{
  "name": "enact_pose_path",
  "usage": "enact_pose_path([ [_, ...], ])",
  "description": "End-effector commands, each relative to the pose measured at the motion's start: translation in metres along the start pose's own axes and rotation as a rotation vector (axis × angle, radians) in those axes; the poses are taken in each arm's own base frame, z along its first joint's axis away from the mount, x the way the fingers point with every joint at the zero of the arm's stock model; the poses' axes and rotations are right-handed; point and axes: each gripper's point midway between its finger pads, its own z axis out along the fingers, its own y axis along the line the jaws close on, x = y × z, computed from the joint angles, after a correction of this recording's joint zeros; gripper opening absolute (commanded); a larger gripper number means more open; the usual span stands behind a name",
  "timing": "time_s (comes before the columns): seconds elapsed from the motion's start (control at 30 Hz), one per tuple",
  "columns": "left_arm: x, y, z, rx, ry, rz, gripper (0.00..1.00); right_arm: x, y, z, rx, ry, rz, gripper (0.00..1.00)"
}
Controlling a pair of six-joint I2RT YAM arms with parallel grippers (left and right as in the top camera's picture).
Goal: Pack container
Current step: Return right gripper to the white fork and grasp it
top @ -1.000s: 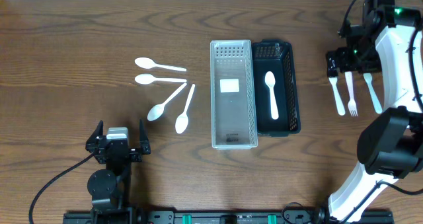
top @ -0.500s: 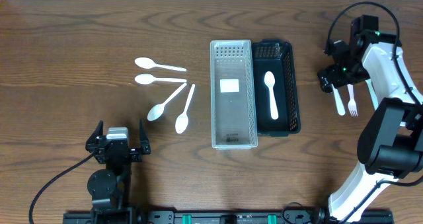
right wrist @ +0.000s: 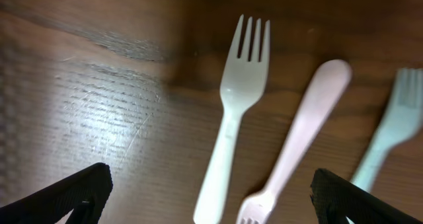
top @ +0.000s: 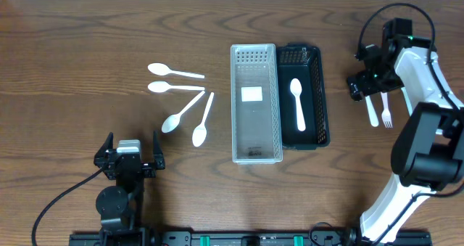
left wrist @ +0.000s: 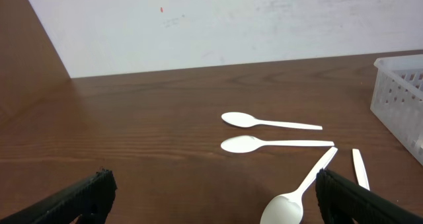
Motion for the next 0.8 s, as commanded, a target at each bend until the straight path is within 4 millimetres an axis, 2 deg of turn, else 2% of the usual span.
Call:
enact_pose_path([
  [0.0, 0.015, 0.0, 0.002, -0.005, 0.035, -0.009, 0.98, 0.007, 0.001, 0.018, -0.021, 0.042, 0.066, 0.99],
  [0.43, 0.015, 0.0, 0.002, -0.005, 0.035, -0.009, 0.98, 0.006, 0.008, 0.032, -0.096, 0.04, 0.087, 0.99],
  [0.77, 0.015, 0.0, 0.002, -0.005, 0.035, -0.009, 0.98, 0.01, -0.004, 0.033, -0.091, 0.035, 0.118, 0.99],
])
